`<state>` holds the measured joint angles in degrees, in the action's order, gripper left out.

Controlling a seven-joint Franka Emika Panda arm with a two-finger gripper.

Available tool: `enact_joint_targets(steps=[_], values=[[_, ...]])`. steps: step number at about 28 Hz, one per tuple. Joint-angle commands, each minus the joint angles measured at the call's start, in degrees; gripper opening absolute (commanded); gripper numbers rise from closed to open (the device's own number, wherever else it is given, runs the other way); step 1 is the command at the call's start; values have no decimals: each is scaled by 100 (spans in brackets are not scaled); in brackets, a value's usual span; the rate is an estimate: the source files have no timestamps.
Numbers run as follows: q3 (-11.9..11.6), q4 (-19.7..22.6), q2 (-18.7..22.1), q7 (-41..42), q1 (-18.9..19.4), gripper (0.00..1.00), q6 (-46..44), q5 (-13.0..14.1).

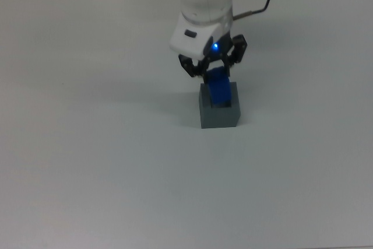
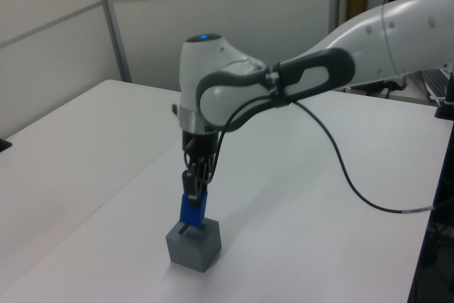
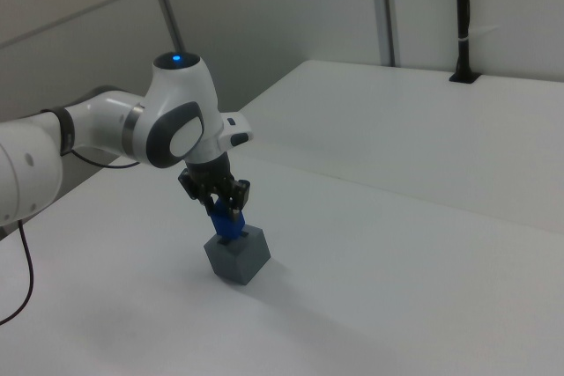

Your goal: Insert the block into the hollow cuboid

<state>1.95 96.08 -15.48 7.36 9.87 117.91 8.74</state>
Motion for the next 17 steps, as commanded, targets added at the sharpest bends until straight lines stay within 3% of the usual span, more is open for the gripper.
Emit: enact_joint_targets(steps=[1, 8, 17], values=[[7, -178, -201, 11, 68, 0, 162, 93], [130, -142, -201, 11, 68, 0, 153, 49], [121, 25, -201, 20, 59, 2, 83, 23]])
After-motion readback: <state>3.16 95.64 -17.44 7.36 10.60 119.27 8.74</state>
